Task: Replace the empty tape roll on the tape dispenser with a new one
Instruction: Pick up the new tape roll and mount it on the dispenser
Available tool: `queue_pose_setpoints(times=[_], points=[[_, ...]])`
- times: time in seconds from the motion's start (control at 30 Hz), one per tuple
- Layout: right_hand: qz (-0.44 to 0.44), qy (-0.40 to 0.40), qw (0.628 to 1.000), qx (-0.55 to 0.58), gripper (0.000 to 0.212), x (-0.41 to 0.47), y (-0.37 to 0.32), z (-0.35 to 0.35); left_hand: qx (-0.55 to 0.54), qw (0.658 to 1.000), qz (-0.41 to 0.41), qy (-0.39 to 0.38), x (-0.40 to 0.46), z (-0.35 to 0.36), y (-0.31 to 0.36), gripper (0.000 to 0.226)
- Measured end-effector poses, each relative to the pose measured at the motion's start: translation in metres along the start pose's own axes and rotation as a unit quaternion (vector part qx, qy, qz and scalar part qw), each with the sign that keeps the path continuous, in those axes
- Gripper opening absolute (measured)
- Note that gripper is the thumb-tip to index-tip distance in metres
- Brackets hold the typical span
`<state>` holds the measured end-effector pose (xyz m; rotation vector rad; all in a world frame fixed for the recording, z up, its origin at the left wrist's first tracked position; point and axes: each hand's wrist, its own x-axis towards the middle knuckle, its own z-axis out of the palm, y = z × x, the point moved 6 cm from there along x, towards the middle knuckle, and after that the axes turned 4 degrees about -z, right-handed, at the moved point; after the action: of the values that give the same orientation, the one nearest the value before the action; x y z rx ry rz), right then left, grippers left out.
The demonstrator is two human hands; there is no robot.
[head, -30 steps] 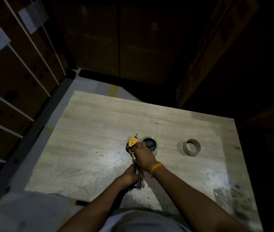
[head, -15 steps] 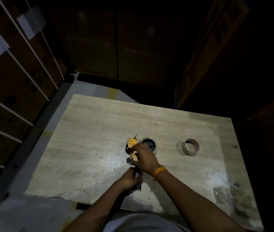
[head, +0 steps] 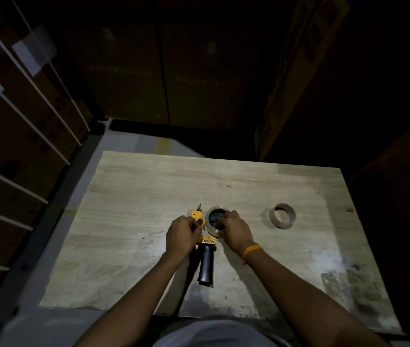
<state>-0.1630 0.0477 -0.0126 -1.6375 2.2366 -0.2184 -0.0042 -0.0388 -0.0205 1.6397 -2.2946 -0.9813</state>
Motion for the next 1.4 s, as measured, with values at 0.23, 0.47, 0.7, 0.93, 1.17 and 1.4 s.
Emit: queue_pose_setpoints(times=[0.23, 0.47, 0.7, 0.93, 1.17, 1.4], points=[[0.016, -0.019, 0.999, -0.038, 0.044, 0.004, 0.008, 0.001, 0.144, 0.988, -0.003, -0.049, 0.018, 0.023, 0.026, 0.021], [0.013, -0.020, 0.998, -0.062, 0.038, 0.007, 0.012, 0.003, 0.210, 0.975, -0.053, -0.056, 0.028, 0.035, 0.029, 0.019], [0.019, -0.005, 0.998, -0.061, 0.029, 0.010, 0.011, 0.005, 0.244, 0.967, -0.059, -0.031, 0.032, 0.042, 0.031, 0.016], [0.036, -0.009, 0.997, -0.064, 0.031, 0.014, 0.019, 0.015, 0.279, 0.959, -0.051, -0.022, 0.031, 0.053, 0.030, 0.017], [0.040, -0.013, 0.996, -0.073, 0.021, 0.014, 0.021, 0.019, 0.300, 0.953, -0.009, -0.039, 0.035, 0.054, 0.018, 0.009], [0.063, 0.010, 0.996, -0.058, 0.035, 0.007, 0.018, 0.012, 0.331, 0.938, 0.075, -0.066, 0.046, 0.048, 0.017, 0.017]])
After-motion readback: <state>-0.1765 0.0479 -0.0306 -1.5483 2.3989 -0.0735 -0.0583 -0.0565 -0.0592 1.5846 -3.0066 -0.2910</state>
